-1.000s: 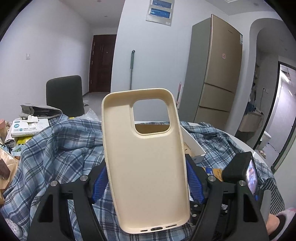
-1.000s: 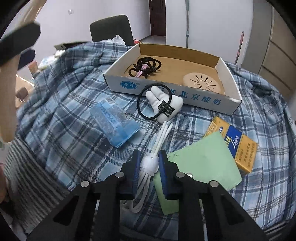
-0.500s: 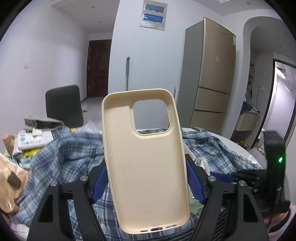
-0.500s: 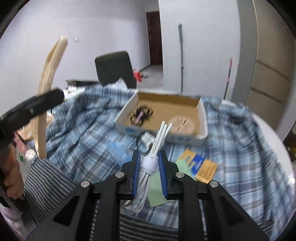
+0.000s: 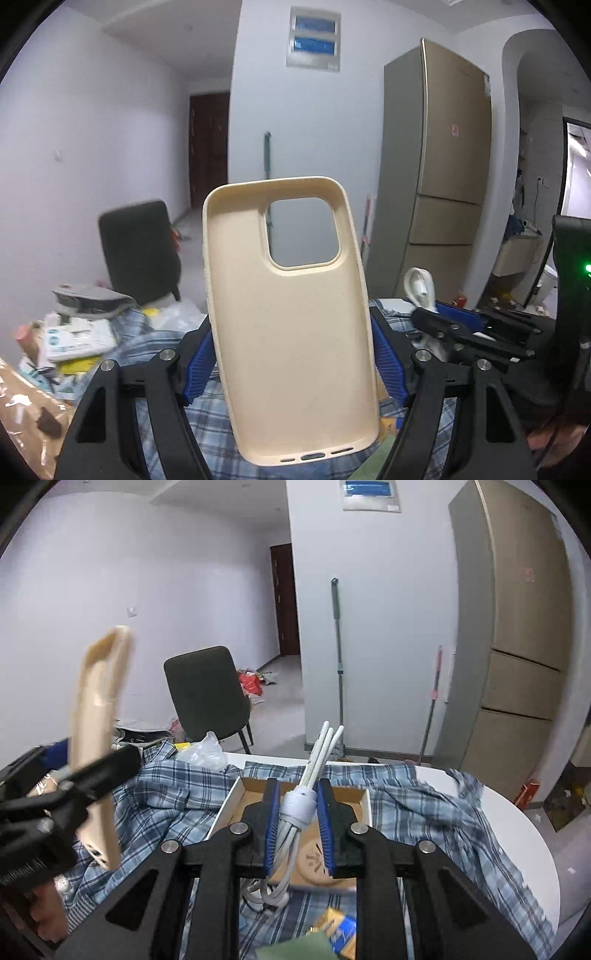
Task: Organize soft objects
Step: 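Lower the phone case and white cable into the box and open both grippers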
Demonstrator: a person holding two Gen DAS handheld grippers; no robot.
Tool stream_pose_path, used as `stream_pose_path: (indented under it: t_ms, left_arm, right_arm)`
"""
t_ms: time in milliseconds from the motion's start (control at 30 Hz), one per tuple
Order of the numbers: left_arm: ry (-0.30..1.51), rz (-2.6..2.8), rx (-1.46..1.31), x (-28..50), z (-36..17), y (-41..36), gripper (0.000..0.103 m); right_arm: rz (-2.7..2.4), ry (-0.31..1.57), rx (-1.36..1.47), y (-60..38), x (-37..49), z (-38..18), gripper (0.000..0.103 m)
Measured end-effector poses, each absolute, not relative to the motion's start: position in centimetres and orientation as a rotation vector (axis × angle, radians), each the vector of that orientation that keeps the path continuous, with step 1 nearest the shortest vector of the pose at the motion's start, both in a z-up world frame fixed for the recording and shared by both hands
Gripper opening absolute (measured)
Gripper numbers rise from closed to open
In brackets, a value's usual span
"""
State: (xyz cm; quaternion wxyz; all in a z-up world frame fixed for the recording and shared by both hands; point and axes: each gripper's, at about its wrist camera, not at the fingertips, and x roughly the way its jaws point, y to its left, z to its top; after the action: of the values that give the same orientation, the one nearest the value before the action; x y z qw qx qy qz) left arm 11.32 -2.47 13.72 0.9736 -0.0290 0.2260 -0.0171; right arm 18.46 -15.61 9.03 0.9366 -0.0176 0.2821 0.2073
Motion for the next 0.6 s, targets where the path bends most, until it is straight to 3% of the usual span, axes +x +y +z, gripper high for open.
stream_pose_path:
  t_ms: [200,600]
  left_arm:
    - [0.534,-0.030,-0.053,17.6,11.5,-3.5,0.077]
    - [0.741,-0.042,-0.062,25.0,1.7,-2.7,0.077]
  right_arm:
    - [0.396,0.638,-0.060,-14.1,22.9,5.6,0.019]
    - [0.405,0.848,-0.085,-13.8,28.1,-4.7,0.019]
